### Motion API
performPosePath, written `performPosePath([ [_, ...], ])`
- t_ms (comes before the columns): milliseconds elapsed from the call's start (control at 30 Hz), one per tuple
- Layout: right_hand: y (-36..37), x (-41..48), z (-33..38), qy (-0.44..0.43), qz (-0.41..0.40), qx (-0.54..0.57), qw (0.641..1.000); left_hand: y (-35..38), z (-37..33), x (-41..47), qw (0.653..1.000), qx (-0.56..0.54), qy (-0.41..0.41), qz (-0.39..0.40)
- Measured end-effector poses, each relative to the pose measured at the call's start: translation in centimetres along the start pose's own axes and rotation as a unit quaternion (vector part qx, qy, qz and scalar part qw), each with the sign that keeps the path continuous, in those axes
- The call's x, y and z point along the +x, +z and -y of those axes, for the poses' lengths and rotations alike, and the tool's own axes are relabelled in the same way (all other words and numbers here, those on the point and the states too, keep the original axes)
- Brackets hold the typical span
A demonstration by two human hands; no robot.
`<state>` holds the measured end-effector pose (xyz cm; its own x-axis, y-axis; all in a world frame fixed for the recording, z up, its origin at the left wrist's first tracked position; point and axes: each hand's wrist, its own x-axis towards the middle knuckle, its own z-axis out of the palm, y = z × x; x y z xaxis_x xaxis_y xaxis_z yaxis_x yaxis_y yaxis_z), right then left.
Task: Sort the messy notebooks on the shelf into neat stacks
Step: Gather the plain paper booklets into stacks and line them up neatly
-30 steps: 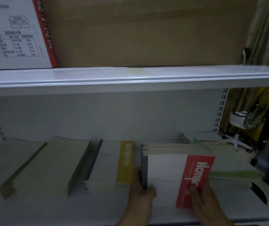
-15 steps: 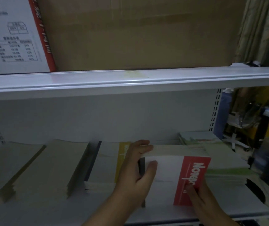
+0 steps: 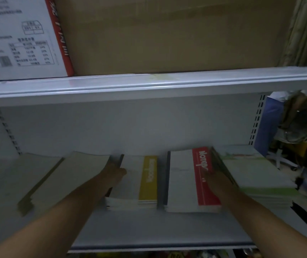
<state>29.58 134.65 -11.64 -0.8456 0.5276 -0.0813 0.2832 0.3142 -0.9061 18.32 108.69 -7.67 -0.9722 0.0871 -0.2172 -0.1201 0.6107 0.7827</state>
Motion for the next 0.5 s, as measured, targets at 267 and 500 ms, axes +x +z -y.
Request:
performPosePath([
  [267,2.1,2.5,0.0,0.120,0.072,-0.008,0.990,0.0,1.7,1.9,0.986,-0.110,-0.124,0.002],
  [500,2.0,3.1,0.3,0.099,0.028,0.052,0.993,-0.1,1.9,1.0,0.981,-0.154,-0.116,0.018],
])
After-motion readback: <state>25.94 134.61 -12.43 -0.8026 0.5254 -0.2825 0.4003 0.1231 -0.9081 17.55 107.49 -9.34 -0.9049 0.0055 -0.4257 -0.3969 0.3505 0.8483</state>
